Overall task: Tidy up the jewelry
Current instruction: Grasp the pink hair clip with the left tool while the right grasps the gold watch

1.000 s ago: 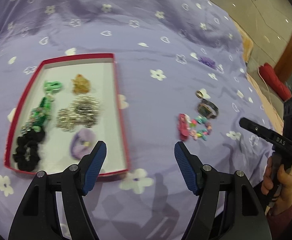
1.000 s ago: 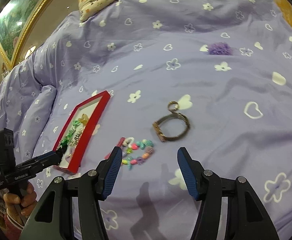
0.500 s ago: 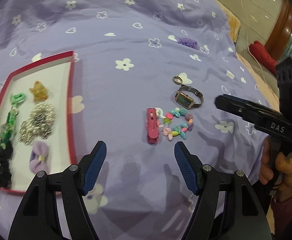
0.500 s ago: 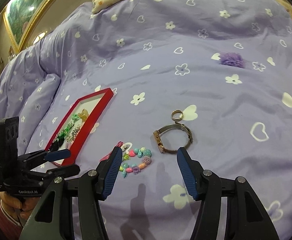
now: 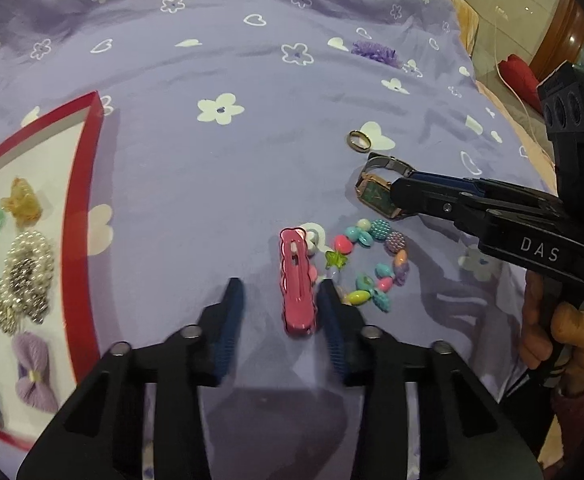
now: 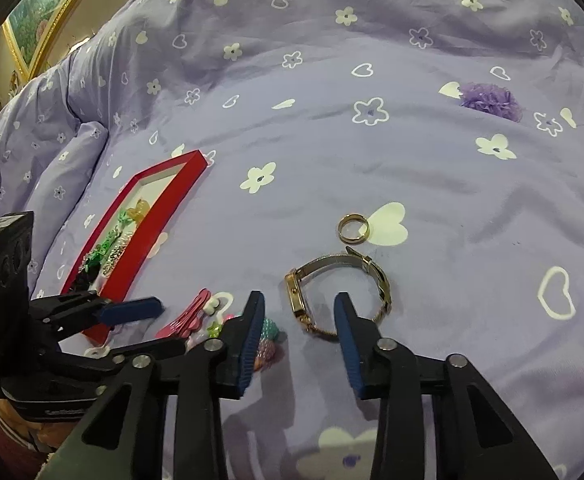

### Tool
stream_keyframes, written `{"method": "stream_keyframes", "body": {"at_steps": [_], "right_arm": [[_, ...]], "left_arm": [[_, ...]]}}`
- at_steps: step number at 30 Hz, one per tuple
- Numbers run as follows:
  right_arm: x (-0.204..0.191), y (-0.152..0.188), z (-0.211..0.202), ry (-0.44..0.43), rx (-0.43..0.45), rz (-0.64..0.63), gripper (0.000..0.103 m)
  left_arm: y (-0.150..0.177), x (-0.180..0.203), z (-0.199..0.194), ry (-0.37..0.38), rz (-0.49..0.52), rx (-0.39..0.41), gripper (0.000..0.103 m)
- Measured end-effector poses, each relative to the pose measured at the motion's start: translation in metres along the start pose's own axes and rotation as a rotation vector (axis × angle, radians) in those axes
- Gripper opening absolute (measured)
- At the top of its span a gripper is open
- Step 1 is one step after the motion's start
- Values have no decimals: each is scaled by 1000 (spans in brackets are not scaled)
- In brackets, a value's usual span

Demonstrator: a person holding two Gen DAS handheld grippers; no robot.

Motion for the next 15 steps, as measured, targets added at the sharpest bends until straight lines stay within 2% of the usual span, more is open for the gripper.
{"method": "stream_keyframes", "body": {"at_steps": [4, 6, 7, 11, 15], "right_arm": [[-1, -2, 14, 11, -25, -19, 30], [0, -2, 20, 17, -36, -23, 26], [0, -2, 24, 22, -41, -24, 21], [1, -4, 25, 12, -34, -13, 11], [-1, -4, 19, 7, -15, -4, 9]], "left_arm": [[-3, 1, 4, 4, 10, 2, 31], [-4, 1, 5, 6, 14, 4, 25], [-5, 1, 5, 9, 14, 6, 16], [-6, -1, 3, 24, 0, 16, 16], [-3, -3, -3, 24, -13, 31, 16]]}}
Point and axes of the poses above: each gripper's, at about its wrist camera, not at the fingertips, and z roughly the way its jaws point, x to its right, y to its underside, the point moved 10 cm from there along z, roughly the way its jaws point, and after that the axes turned 12 degrees about -x, right-handed, at the moved point
